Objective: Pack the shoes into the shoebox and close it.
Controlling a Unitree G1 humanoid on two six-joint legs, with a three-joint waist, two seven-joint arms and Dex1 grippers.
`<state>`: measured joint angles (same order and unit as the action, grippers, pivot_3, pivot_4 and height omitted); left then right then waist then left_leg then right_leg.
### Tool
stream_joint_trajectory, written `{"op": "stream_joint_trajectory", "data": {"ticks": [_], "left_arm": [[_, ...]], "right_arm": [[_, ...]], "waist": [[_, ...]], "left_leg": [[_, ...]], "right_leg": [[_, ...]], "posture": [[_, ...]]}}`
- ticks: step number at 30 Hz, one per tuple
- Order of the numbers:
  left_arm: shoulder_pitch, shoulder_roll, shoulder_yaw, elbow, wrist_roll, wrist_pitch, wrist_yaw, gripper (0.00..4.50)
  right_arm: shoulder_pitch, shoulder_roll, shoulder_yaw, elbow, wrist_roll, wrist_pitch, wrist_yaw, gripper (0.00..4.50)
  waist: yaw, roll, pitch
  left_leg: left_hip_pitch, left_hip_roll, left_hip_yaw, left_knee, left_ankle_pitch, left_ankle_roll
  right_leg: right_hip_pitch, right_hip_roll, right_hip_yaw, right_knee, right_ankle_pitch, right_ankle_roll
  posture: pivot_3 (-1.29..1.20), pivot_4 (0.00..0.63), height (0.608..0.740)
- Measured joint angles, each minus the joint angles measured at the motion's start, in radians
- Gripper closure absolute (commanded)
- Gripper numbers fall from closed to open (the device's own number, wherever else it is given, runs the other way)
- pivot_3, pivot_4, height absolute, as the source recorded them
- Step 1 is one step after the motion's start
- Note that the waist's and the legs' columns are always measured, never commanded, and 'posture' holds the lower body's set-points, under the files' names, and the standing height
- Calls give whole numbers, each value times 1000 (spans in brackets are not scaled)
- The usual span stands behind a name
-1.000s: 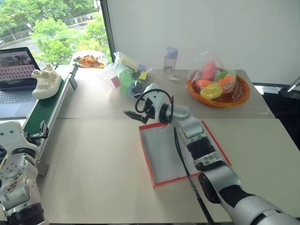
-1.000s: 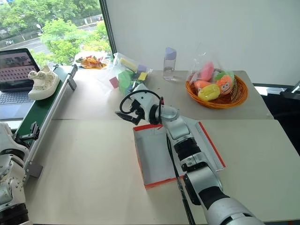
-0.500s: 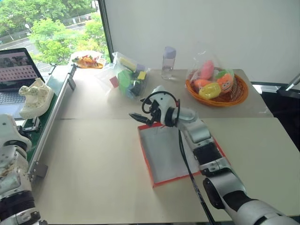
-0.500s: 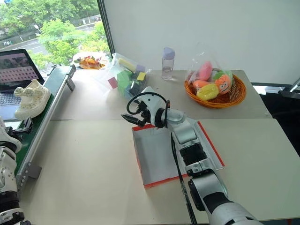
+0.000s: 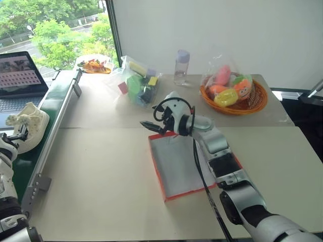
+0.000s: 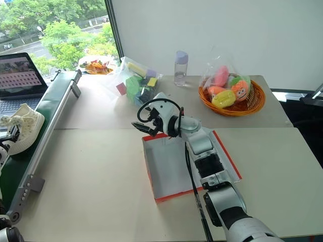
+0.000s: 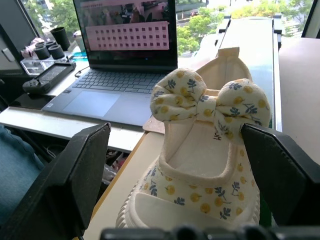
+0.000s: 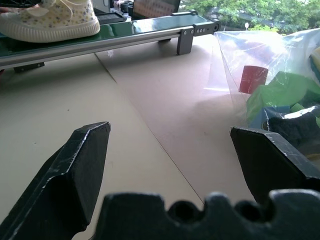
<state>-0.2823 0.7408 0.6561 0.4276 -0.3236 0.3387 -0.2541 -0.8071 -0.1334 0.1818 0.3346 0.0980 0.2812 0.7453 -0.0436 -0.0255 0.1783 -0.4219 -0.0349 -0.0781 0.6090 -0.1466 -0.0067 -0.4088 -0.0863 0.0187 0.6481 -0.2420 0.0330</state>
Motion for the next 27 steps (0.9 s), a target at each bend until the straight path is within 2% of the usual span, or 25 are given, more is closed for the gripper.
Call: {"op": "stream_joint_trajectory", "data": {"ticks": [3,7,17,27], "left_arm": [[5,8,-11,21,-28,58,-65,54],[12,12,-28,20,-34,80,-126,1052],[12,-27,-26,-32,-63,56,-160,4477],[17,-72,-42,-179,-100,85,-131,4477]], "right_arm": [[0,-5,0,0,0,0,-1,0],[0,-12,0,0,0,0,-3,0],[-2,-17,0,0,0,1,-3,0],[-6,-16,5,0,0,0,-3,0]], "waist": [[5,0,0],[15,0,0],[44,0,0],[25,-1,-1]], "left_leg": [[0,0,0,0,0,0],[2,-1,-1,0,-1,-2],[3,-1,-2,0,-1,-3],[-1,-1,-1,-1,1,-1]], "right_leg": [[1,0,0,0,0,0],[1,-2,-1,1,0,0],[2,-3,-4,-1,0,0],[1,-3,-3,-1,0,0]], "posture": [[0,150,740],[0,150,740],[0,150,740],[0,150,740]]}}
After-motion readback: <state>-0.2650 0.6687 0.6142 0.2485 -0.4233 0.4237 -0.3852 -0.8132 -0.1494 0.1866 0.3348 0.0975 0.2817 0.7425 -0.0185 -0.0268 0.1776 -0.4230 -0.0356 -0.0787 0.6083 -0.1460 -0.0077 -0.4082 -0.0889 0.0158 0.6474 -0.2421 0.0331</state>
